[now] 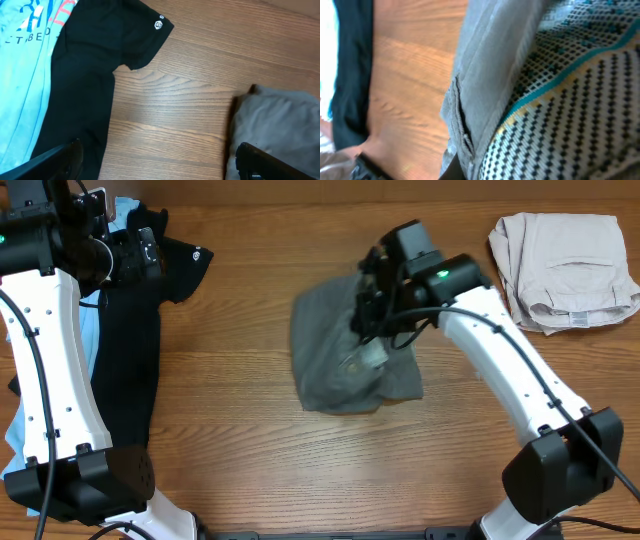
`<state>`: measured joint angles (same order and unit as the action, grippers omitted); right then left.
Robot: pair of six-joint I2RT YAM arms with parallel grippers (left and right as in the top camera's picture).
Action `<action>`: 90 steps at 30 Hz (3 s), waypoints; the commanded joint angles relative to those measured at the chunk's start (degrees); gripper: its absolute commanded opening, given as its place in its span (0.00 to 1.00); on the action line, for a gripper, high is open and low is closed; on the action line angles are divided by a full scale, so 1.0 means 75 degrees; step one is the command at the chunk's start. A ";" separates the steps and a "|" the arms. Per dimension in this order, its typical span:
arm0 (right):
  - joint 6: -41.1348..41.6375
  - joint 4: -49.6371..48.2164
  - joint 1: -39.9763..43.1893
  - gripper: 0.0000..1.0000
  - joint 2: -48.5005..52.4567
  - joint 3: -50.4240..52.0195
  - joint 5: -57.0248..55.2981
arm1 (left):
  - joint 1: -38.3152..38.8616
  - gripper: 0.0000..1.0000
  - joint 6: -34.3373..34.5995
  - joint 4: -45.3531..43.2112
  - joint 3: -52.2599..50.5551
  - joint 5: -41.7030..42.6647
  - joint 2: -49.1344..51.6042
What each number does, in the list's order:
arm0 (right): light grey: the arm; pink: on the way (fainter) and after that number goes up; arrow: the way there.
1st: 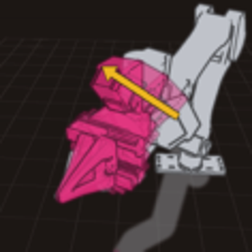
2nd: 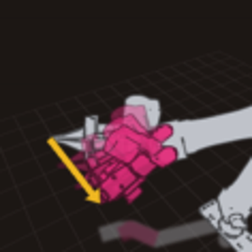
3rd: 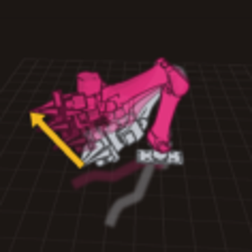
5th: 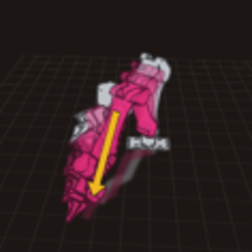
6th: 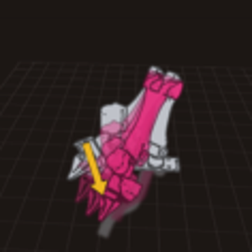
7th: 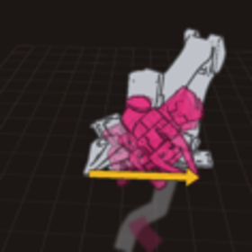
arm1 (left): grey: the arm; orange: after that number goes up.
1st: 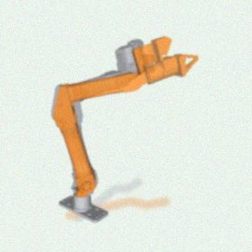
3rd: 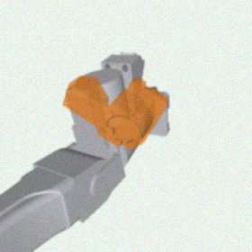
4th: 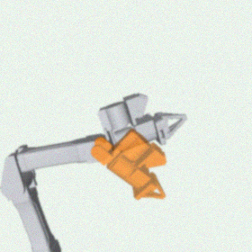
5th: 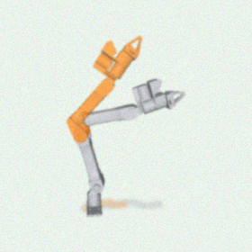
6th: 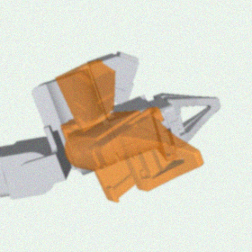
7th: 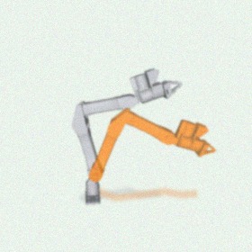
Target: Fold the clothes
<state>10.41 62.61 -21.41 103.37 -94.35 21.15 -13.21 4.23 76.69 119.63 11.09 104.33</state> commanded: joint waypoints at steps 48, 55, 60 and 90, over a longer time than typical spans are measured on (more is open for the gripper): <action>-0.0146 -0.2095 0.1396 0.99 0.2215 0.1751 -0.0688 | 0.0367 1.00 -0.0227 0.0044 0.0184 0.0128 0.0032; 0.0023 -0.2358 0.1078 0.47 0.2224 0.2037 0.0498 | 0.0423 1.00 -0.0224 0.0006 0.0181 0.0125 0.0032; 0.0650 -0.2766 0.1005 0.04 0.2224 0.2037 0.0766 | 0.0423 1.00 -0.0227 0.0009 0.0178 0.0128 0.0032; 0.5217 -0.8227 0.4908 0.04 0.0259 0.0262 0.5368 | 0.0423 1.00 -0.0224 0.0137 0.0178 0.0125 0.0032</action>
<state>44.77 6.59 12.56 107.31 -90.80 57.91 -10.46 3.84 77.76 119.66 11.35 104.33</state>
